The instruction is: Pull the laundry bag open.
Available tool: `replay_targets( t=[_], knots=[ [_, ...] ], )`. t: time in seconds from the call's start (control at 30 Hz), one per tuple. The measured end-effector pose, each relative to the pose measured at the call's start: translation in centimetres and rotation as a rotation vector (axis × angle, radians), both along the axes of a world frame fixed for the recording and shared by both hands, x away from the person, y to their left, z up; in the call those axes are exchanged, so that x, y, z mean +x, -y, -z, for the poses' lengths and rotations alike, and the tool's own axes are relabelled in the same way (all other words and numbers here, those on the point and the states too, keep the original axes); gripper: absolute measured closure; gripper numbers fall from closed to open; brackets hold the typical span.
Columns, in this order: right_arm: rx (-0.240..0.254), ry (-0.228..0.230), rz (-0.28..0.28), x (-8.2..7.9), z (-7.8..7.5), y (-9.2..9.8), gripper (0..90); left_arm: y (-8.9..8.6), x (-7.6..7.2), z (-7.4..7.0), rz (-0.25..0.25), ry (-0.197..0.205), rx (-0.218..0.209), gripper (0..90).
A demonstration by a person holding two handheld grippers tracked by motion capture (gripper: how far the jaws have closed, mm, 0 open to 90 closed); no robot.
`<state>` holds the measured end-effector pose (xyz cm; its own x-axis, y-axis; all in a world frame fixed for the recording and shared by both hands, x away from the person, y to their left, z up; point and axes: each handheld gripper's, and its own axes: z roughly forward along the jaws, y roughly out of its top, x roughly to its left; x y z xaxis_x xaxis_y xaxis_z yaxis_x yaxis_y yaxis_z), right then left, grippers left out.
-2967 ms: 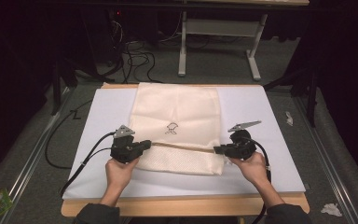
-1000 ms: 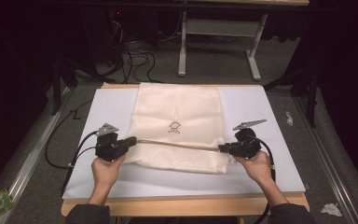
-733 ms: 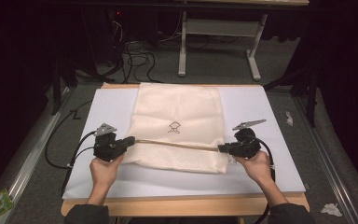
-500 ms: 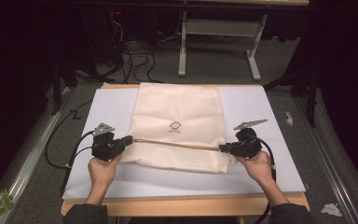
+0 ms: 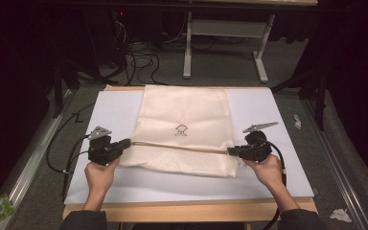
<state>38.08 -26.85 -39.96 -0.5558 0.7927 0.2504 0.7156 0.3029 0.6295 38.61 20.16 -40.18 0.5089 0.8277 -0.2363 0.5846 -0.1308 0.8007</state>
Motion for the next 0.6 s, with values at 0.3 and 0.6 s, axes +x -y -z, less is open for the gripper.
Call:
replay_targets(
  t=[0.3, 0.6],
  knots=[
    [-0.006, 0.001, -0.002, 0.0, -0.2, -0.2, 85.7, 0.0, 0.0, 0.1, -0.004, 0.001, 0.016, 87.4],
    [-0.011, 0.006, 0.012, 0.0, -0.6, 0.4, 85.7, -0.9, -0.2, 0.0, -0.027, 0.004, 0.031, 87.4]
  ],
)
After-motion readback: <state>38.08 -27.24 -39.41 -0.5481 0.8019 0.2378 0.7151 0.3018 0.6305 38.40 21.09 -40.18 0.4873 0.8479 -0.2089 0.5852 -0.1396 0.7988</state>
